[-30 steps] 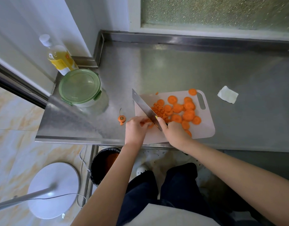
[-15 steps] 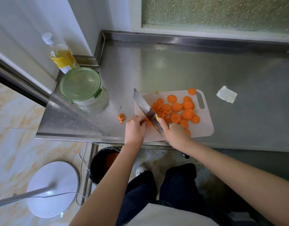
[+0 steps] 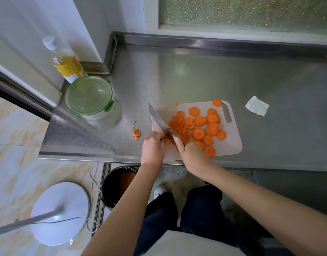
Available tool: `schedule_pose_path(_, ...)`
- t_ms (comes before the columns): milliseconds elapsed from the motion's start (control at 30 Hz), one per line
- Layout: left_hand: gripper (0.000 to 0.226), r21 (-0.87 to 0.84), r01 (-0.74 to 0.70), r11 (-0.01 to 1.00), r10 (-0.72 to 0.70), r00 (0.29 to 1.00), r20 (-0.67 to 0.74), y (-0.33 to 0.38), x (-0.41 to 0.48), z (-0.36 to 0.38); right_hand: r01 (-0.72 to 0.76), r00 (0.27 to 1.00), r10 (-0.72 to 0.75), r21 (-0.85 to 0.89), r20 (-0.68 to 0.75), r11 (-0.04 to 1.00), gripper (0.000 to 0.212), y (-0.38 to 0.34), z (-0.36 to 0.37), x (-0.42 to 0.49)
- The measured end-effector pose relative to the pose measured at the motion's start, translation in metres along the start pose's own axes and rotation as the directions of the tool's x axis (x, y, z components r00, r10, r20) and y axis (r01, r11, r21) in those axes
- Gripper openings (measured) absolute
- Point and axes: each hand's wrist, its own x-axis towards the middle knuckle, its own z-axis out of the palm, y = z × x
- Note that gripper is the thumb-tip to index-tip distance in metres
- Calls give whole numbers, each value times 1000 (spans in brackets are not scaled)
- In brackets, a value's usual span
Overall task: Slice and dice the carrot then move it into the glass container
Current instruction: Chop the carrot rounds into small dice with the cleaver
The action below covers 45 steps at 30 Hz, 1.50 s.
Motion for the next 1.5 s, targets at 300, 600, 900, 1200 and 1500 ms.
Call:
schedule_pose_path(300,18,-11,16,1000,-16,1000,2,-1,3,1,-5,1000,7,-96,18,995,58,2,4,9)
schedule_pose_path(600,20,-44,8,999,-9,1000,-21,1,0,1,-104,995,104,-84,-3,991,41,3,8,24)
schedule_pose_path(900,16,-108,10,994,-11,1000,-11,12,2,3,-57,991,54,-23,-123,998,67,11,-2,40)
schedule_pose_path(1200,25,-155,-19,988,10,998,-57,4,-2,-6,-39,990,52,100,-127,994,67,10,-19,28)
schedule_pose_path(1500,19,-85,40,996,-38,999,18,4,-5,-3,-79,995,77,-33,-68,996,58,9,-13,8)
